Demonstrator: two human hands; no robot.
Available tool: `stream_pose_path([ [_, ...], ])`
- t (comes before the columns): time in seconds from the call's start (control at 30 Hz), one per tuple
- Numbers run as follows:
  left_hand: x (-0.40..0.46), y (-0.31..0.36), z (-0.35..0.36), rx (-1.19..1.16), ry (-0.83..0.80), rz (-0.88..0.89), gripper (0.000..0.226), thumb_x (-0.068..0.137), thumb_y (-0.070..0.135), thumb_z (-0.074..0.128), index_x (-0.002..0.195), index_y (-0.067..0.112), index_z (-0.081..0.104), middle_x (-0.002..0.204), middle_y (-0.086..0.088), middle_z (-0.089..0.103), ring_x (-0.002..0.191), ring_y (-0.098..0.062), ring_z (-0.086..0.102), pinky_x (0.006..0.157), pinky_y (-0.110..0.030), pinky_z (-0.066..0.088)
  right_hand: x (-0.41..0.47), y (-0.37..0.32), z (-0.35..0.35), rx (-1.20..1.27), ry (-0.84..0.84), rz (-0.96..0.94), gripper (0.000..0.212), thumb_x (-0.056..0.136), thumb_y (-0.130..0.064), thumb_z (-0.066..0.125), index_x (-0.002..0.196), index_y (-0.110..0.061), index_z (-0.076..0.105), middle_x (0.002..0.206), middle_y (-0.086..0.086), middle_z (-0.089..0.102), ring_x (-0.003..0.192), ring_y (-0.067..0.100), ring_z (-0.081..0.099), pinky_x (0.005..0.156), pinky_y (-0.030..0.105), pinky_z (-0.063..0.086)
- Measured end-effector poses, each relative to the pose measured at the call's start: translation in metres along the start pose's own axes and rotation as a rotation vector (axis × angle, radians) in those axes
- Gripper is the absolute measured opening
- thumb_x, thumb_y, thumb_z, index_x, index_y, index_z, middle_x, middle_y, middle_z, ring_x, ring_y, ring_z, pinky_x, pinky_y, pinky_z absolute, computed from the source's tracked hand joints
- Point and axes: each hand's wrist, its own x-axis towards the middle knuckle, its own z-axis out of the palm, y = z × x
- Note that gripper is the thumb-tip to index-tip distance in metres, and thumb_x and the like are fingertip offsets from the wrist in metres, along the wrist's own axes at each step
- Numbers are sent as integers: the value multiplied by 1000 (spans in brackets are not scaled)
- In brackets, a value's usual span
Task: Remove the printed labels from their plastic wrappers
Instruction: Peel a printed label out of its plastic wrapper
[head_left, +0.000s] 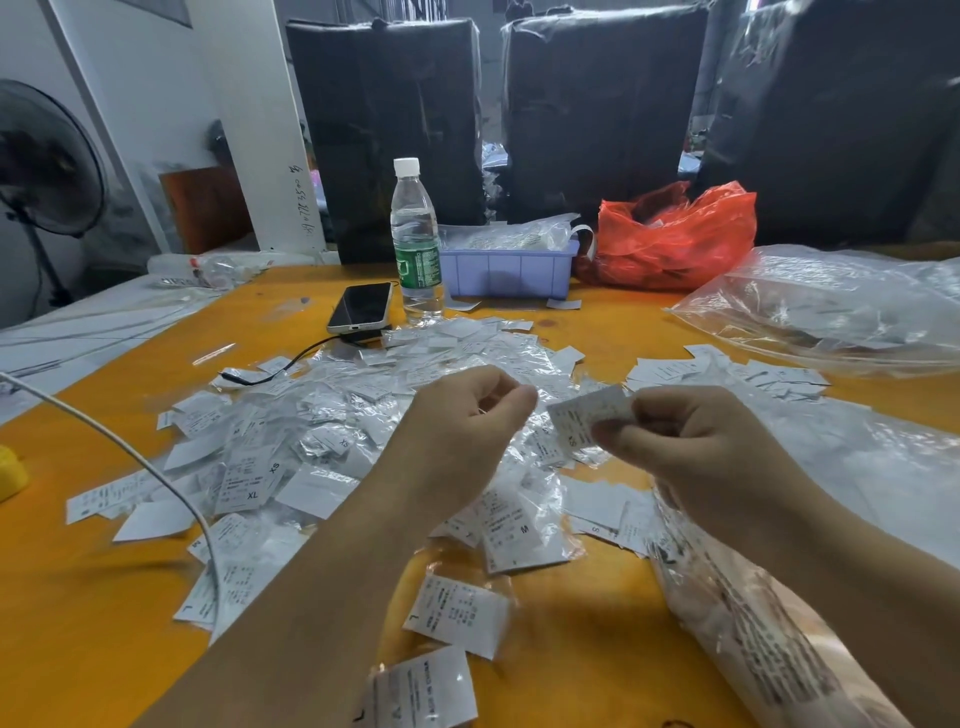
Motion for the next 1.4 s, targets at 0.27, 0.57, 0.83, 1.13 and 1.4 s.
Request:
stream_pose_path([
  [0.27, -3, 9, 5, -232, -262, 29, 11, 91, 28, 66, 89, 18, 70, 74, 6, 69, 67, -7, 63, 61, -20, 50, -1, -4, 3, 424, -249, 239, 29, 72, -27, 71, 97, -12, 75, 49, -5, 25, 39, 9, 20, 38, 19, 23],
  [0.57, -5, 9, 5, -278, -95, -15, 19, 95, 18, 62, 104, 35, 58, 78, 1, 73, 59, -7, 64, 60, -23, 54, 1, -8, -1, 688, -470, 383, 60, 56, 1, 41, 113, -15, 48, 62, 4, 35, 45, 12, 32, 42, 24, 29],
  [0.83, -14, 16, 13, -18, -99, 122, 28, 93, 12, 55, 82, 31, 72, 76, 13, 67, 60, -8, 58, 50, -20, 43, 2, 5, -2, 846, -524, 395, 56, 65, -4, 41, 120, -14, 37, 69, 7, 39, 55, 15, 34, 46, 25, 31],
  [1.13, -17, 21, 19, 53, -184, 291, 9, 89, 24, 69, 90, 19, 76, 92, 11, 65, 89, -1, 57, 73, -8, 37, -2, 7, 2, 874, -506, 426, 30, 68, -3, 42, 95, -15, 41, 70, 3, 46, 54, 15, 42, 46, 26, 35],
  [1.4, -11, 14, 9, 19, -84, 82, 18, 84, 37, 72, 74, 23, 69, 63, 14, 61, 59, 5, 53, 52, -9, 40, -1, 1, 5, 329, -278, 268, 10, 93, -13, 58, 96, -3, 60, 65, 2, 54, 52, 12, 45, 43, 24, 38],
])
